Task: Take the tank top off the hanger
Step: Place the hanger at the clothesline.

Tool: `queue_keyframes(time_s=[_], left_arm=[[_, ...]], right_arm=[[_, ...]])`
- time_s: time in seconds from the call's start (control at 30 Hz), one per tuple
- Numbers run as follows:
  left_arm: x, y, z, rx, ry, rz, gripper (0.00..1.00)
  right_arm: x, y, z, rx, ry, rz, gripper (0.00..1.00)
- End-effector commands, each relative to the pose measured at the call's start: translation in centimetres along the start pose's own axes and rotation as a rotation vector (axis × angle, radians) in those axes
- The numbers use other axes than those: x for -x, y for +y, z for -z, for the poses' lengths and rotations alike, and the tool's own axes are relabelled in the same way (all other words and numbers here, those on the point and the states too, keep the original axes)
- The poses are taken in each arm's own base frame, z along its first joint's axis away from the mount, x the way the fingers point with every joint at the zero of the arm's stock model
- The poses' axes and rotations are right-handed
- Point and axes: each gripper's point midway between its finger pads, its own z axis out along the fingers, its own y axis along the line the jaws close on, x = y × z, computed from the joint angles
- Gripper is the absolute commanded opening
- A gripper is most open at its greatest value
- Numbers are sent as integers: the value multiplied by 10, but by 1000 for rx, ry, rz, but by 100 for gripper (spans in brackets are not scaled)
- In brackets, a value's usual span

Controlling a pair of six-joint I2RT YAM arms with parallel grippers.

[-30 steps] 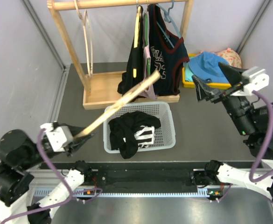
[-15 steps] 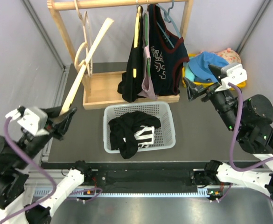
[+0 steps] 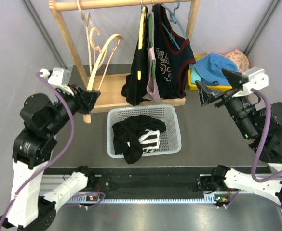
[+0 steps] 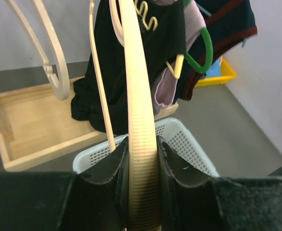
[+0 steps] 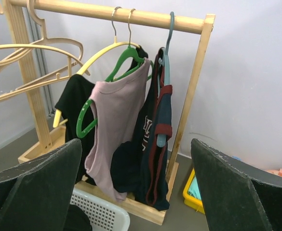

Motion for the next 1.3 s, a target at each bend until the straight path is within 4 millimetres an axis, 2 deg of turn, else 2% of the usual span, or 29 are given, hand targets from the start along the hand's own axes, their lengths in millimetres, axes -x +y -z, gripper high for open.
queue_keyframes(time_s=[0.0, 0.07, 0.1, 0.2, 0.4, 0.53, 0.67, 0.7, 0.83, 0.87, 1.03, 1.17, 1.27], left_arm=[[62, -6, -13, 10, -190, 150, 0], [69, -5, -28, 15, -190, 184, 0], [80, -6, -34, 10, -210, 188, 0], [97, -6, -41, 11, -252, 180, 0], [101, 5, -76, 44, -250, 151, 0], [103, 14, -92, 78, -256, 131, 0], [106, 34, -106, 172, -245, 143, 0], [101, 40, -116, 197, -222, 147, 0], [104, 49, -129, 229, -223, 127, 0], [110, 49, -130, 230, -235, 125, 0], [102, 56, -145, 239, -211, 128, 0], [75, 75, -156, 293, -148, 128, 0], [60, 90, -155, 341, -109, 136, 0]], right_arm=[[0, -3, 4, -8, 5, -21, 94], [-3, -1, 4, -2, 11, -22, 94], [-3, 0, 5, 4, 8, -29, 93], [-6, 2, 6, 13, 7, -37, 93], [-10, 6, 6, 32, 15, -41, 93], [-12, 6, 8, 35, 16, -44, 93], [-18, 5, 12, 32, 20, -42, 93], [-18, 4, 13, 30, 20, -41, 93], [-22, 7, 13, 41, 29, -38, 93], [-21, 7, 13, 43, 28, -40, 93], [-25, 10, 13, 53, 34, -44, 93], [-23, 11, 14, 61, 31, -42, 93], [-24, 10, 14, 58, 34, -33, 93]])
